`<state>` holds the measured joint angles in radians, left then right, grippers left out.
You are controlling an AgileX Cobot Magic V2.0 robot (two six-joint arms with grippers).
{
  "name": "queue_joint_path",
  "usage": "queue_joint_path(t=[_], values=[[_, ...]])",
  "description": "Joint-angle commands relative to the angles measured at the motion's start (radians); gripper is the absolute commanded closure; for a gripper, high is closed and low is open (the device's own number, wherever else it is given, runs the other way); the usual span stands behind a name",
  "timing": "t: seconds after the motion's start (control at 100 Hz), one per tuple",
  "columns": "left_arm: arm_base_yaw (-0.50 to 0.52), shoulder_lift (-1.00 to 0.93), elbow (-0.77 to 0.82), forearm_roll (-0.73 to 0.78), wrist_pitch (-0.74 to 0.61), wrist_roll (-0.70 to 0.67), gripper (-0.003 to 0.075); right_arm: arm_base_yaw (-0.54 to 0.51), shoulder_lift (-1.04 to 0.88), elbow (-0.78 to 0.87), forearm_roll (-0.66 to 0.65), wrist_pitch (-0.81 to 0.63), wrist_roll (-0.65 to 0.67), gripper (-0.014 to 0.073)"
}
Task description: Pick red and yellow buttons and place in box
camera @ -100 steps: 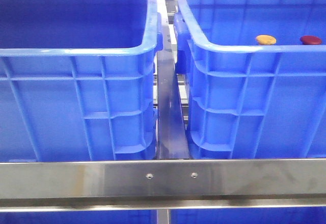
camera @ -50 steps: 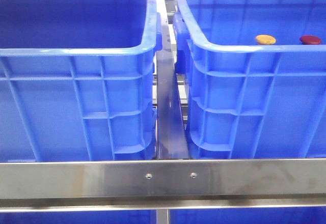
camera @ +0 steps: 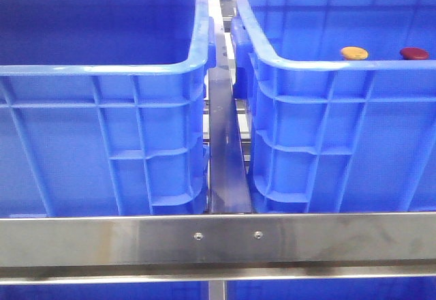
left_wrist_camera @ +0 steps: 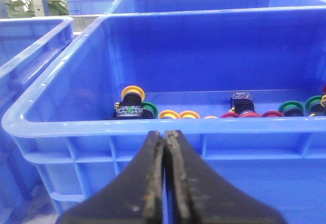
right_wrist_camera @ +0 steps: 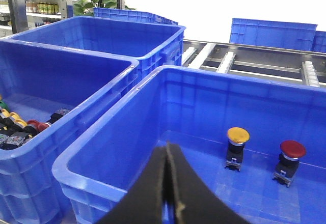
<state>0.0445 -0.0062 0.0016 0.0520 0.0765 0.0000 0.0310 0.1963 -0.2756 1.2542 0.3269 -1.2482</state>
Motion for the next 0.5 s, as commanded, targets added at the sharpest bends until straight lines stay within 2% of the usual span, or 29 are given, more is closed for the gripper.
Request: queue_joint_path(t=[0.0,0.49], values=[[0.002,-0.031,0.050,-0.010,-0.090,-0.005,0.0740,0.004,0.012,-0.026,0.020,-0.019,-0.003,0.0659],[0.002,-0.030,0.050,-0.010,-0.099,-0.005,0.0740,0.004,0.012,-0.026,0.020,-0.019,-0.003,0.0659]])
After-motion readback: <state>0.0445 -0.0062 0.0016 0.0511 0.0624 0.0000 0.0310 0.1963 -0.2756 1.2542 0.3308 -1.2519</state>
